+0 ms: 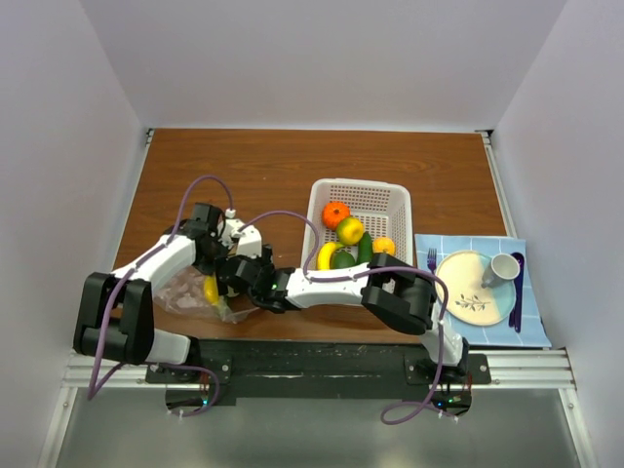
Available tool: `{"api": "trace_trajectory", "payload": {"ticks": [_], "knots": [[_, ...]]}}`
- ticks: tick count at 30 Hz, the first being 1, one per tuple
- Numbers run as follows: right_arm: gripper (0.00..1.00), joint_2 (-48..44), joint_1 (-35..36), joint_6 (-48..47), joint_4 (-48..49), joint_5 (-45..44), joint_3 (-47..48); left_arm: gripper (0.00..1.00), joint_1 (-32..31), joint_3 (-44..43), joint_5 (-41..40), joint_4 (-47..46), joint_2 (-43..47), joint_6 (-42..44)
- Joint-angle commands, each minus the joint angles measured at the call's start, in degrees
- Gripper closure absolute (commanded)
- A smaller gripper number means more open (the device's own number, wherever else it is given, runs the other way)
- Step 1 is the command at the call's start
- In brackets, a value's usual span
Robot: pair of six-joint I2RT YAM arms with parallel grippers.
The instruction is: Open the zip-top bag and remove the fake food
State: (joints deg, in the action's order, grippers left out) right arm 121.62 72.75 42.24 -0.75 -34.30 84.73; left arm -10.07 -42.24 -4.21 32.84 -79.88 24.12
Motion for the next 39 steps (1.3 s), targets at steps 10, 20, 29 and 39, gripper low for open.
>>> {"api": "trace_trajectory", "payload": {"ticks": [10,20,29,39], "knots": [[0.03,-6.64,-0.68,2.5,-2.59,-11.31,-10.89,1.0,2.94,0.58,2.27,1.88,-1.33,1.9],[0.36,-12.02,-0.24,-2.86,1.62,-8.5,-16.08,1.0,7.08,0.58,0.78,-0.58,-3.88,3.48],[0.78,-15.62,4.59,-8.84,-1.78,-7.1,-14.07,1.0,9.27,2.51,-2.91,-6.12,-7.31,4.62],[0.71,-33.63,4.33,-13.14,-11.89,-10.5,-14.32,1.0,10.07,1.46,-3.53,-8.15,-10.83,4.01]]}}
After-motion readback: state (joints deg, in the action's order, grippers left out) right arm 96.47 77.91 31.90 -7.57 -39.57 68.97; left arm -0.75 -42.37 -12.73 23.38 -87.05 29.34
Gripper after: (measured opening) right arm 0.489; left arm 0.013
